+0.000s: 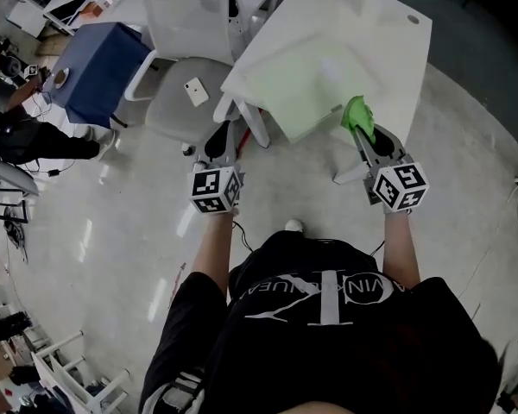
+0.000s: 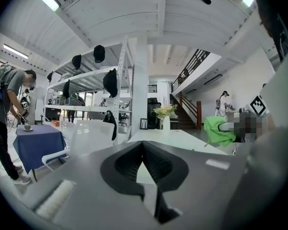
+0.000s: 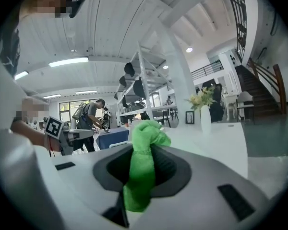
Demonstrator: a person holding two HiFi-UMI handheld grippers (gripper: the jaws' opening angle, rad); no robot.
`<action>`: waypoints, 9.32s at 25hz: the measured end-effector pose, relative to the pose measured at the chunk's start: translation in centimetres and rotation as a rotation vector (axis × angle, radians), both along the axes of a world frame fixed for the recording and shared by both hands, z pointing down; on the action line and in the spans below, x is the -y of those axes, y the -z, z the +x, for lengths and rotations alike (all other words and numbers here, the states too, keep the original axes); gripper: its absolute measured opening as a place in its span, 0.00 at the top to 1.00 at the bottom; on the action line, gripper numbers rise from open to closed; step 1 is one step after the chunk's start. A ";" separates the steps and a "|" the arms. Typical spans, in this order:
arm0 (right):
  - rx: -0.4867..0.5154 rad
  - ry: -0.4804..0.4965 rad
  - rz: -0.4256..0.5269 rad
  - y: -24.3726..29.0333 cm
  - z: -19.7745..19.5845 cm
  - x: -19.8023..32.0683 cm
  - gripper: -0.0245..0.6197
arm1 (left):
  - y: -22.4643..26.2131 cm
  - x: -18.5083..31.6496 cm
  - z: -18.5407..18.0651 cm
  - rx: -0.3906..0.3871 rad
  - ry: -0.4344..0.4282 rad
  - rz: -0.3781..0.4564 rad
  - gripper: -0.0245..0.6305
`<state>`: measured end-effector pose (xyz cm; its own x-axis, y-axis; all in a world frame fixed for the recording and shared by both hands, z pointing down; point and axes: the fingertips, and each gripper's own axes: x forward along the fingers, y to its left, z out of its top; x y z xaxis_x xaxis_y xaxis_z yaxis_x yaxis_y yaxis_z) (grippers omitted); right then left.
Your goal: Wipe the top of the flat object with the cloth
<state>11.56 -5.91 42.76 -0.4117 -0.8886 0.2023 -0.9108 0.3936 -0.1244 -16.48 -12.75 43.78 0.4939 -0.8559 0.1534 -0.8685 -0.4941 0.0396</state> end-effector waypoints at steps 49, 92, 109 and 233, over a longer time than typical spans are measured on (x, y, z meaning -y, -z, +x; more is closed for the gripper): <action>-0.409 0.607 -0.319 -10.5 -19.4 21.6 0.85 | -11.7 8.9 8.1 -0.211 -0.037 -0.334 0.85; -0.531 0.071 -0.096 -4.8 1.8 29.5 0.85 | -11.6 7.9 8.6 -0.324 -0.054 -0.390 0.64; -0.404 0.528 -0.273 -8.2 -16.0 14.4 0.85 | -12.2 2.9 10.8 -0.289 -0.159 -0.490 0.64; -0.409 0.204 -0.365 -10.5 -4.5 14.4 0.85 | -11.8 6.0 12.6 -0.246 -0.166 -0.530 0.77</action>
<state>7.08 -20.35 53.22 -0.3915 -0.6426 0.6587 -0.8235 0.5640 0.0608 -3.90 -18.74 55.53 0.6891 -0.6029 0.4020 -0.7158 -0.4798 0.5074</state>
